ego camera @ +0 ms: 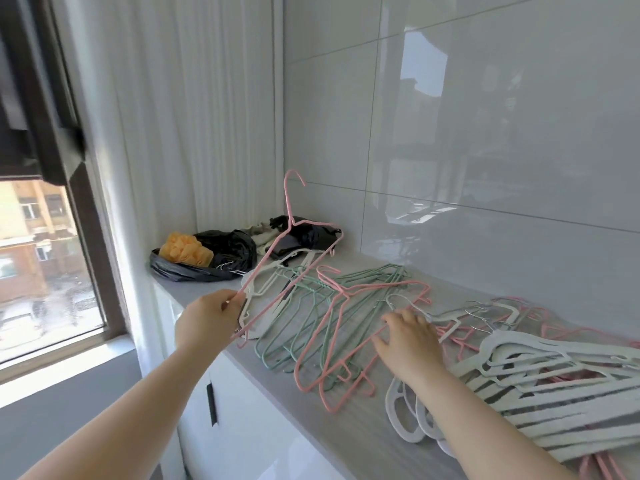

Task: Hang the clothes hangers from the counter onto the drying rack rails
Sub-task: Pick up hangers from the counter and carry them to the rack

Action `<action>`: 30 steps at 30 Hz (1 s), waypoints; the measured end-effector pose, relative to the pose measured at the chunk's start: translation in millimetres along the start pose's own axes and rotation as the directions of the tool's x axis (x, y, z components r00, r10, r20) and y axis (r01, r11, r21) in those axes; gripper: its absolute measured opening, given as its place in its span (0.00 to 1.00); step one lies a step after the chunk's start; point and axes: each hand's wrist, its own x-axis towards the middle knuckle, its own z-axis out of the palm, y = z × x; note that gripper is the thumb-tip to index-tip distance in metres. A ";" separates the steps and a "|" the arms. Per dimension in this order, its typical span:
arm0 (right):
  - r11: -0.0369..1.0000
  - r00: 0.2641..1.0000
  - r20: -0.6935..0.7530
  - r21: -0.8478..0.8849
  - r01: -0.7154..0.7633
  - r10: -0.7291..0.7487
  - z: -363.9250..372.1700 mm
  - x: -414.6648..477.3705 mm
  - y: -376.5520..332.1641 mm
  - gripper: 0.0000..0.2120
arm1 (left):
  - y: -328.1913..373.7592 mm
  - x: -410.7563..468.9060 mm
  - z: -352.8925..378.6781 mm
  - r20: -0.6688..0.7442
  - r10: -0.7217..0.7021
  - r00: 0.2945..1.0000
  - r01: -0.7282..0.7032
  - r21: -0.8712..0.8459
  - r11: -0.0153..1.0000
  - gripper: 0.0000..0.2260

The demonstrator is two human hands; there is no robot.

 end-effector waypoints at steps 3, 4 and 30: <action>0.995 0.992 -0.104 0.059 0.084 -0.078 -18.6 2.0 -22.6 0.22 | -7.2 -13.5 -29.7 0.000 0.038 0.999 -0.038 0.064 0.997 0.10; 0.991 0.986 -0.138 0.080 0.106 -0.094 -25.5 2.5 -32.8 0.23 | -11.8 -19.3 -42.2 -0.007 0.042 0.999 -0.041 0.081 0.996 0.09; 0.377 0.428 -0.261 0.224 0.899 -0.865 -79.9 -239.6 -508.2 0.13 | -203.9 -349.2 -469.4 -0.528 -0.342 0.777 0.544 0.289 0.788 0.09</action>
